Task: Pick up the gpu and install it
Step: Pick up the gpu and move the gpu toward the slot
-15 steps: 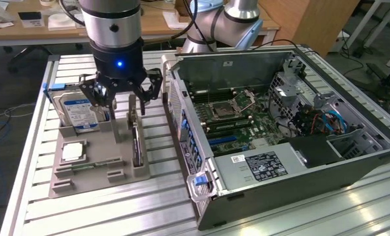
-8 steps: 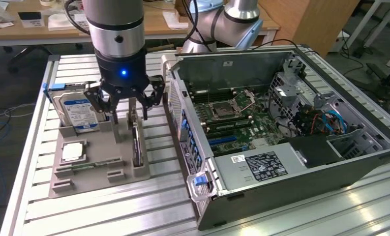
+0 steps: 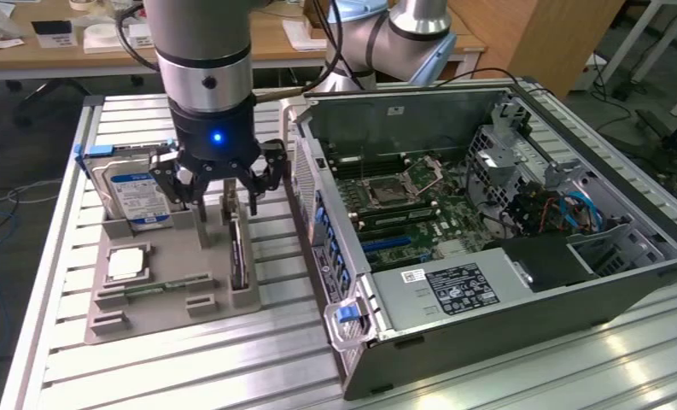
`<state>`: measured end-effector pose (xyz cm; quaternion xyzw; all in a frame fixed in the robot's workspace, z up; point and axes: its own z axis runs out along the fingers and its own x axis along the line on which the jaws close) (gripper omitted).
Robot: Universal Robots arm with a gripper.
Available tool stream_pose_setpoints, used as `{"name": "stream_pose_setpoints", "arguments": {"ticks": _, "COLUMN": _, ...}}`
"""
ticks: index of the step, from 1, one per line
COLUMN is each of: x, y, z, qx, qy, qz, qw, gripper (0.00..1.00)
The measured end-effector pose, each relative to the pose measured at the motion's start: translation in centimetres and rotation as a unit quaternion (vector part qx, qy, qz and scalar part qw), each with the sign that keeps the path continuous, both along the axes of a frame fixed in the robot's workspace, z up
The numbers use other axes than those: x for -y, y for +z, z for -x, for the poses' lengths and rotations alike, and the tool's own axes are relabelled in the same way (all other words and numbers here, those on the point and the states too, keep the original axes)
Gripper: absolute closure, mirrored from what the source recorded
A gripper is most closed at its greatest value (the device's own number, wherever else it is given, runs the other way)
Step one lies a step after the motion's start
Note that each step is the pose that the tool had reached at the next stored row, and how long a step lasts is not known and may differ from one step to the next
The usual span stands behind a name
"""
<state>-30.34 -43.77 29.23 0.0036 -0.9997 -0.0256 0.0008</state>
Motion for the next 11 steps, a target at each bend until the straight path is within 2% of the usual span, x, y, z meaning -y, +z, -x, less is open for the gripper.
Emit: {"name": "stream_pose_setpoints", "arguments": {"ticks": 11, "x": 0.10, "y": -1.44, "z": 0.0, "qx": -0.0002, "qy": 0.000, "qz": 0.0002, "qw": 1.0000, "gripper": 0.35}}
